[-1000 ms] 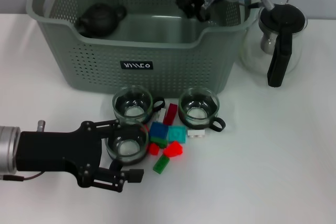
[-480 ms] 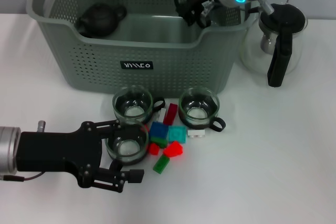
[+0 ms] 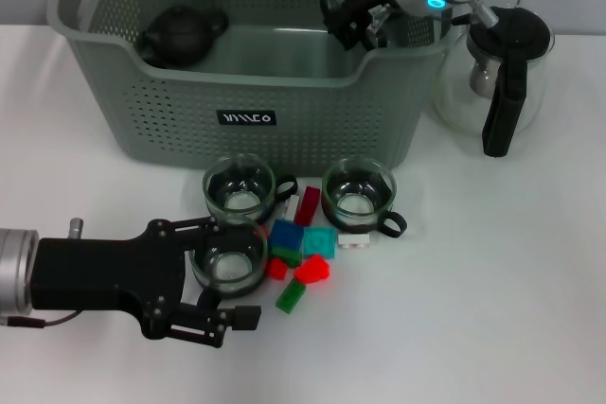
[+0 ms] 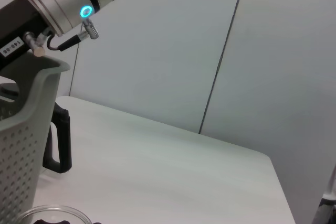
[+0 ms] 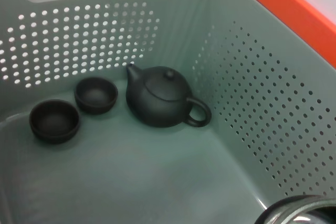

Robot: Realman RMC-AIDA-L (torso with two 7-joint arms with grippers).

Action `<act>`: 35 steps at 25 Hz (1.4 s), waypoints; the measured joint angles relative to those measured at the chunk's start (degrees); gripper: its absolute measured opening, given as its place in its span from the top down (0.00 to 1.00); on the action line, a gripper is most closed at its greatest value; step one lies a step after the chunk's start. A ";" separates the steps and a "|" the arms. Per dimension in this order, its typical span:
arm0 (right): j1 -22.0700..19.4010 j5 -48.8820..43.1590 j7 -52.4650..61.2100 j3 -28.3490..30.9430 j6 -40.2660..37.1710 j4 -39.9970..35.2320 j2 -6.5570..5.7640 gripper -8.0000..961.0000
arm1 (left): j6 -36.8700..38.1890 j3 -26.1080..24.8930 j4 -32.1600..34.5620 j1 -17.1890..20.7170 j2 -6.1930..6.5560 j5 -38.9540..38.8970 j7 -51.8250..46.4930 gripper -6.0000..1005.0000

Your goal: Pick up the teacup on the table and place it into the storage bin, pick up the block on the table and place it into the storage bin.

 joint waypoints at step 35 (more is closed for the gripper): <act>-19.74 15.24 0.01 0.67 -20.59 -39.27 -0.20 0.35 | -0.14 -0.04 -0.02 0.55 -0.02 -0.11 -0.01 0.07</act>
